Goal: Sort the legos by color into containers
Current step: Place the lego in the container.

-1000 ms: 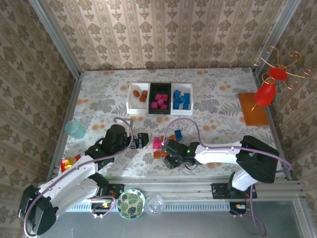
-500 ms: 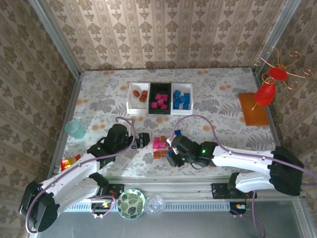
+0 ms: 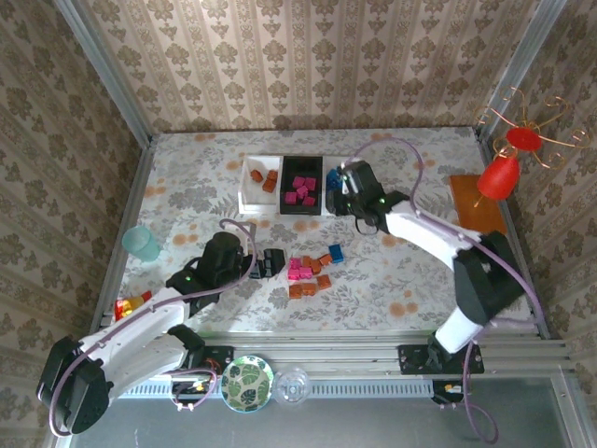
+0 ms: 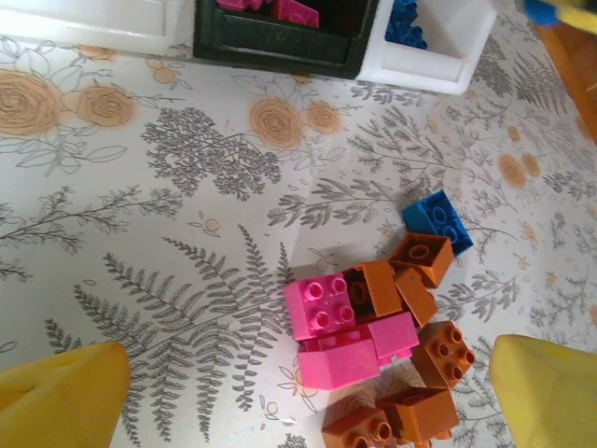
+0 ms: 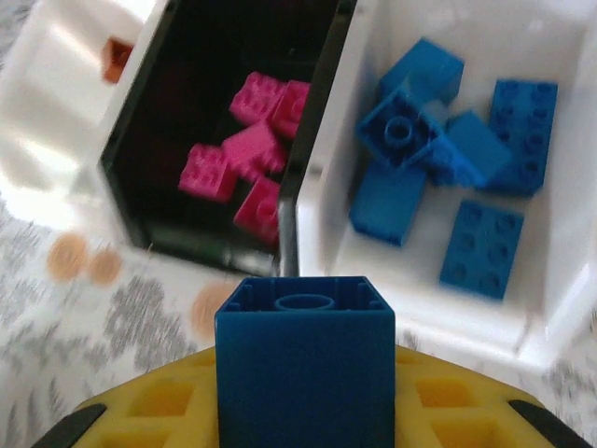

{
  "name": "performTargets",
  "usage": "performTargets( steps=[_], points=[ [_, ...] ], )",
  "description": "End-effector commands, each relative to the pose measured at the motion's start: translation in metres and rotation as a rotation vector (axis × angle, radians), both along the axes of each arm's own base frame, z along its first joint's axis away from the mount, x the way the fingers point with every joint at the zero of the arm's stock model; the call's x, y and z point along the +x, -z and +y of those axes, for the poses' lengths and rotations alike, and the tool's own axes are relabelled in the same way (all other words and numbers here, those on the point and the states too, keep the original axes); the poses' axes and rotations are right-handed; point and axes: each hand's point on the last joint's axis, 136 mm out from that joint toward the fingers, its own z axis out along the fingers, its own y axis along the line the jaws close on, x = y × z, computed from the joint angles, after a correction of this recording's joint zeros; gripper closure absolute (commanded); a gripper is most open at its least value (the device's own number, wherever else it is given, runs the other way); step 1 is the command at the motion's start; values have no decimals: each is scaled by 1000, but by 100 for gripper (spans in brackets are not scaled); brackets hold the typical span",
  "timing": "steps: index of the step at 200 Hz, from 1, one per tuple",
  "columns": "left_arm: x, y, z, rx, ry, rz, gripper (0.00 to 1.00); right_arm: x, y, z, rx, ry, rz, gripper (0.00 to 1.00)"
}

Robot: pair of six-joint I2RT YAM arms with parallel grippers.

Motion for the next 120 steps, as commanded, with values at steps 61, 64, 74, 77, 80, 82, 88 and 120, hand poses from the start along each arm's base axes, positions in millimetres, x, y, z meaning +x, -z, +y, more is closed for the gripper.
performTargets(
  steps=[61, 64, 74, 77, 80, 82, 88, 120],
  points=[
    [-13, 15, -9, -9, 58, 54, 0, 54, 34, -20, -61, 164, 96, 44],
    [-13, 15, -9, -9, 61, 54, 0, 55, 32, -20, -60, 164, 94, 41],
    [-15, 16, -10, -7, 68, 59, 0, 57, 29, -20, -58, 164, 89, 36],
    [-15, 17, -10, -6, 69, 61, 0, 58, 26, -19, -56, 164, 84, 35],
    [-15, 17, -10, -6, 71, 62, 0, 58, 24, -19, -55, 163, 80, 34],
    [-15, 17, -10, -6, 72, 62, 0, 58, 23, -19, -54, 162, 79, 33],
    [-16, 17, -11, -7, 78, 64, 0, 58, 18, -20, -51, 163, 70, 32],
    [-27, 21, -21, 25, 143, 81, 2, 39, -11, -16, 4, 134, 9, 29]
  ],
)
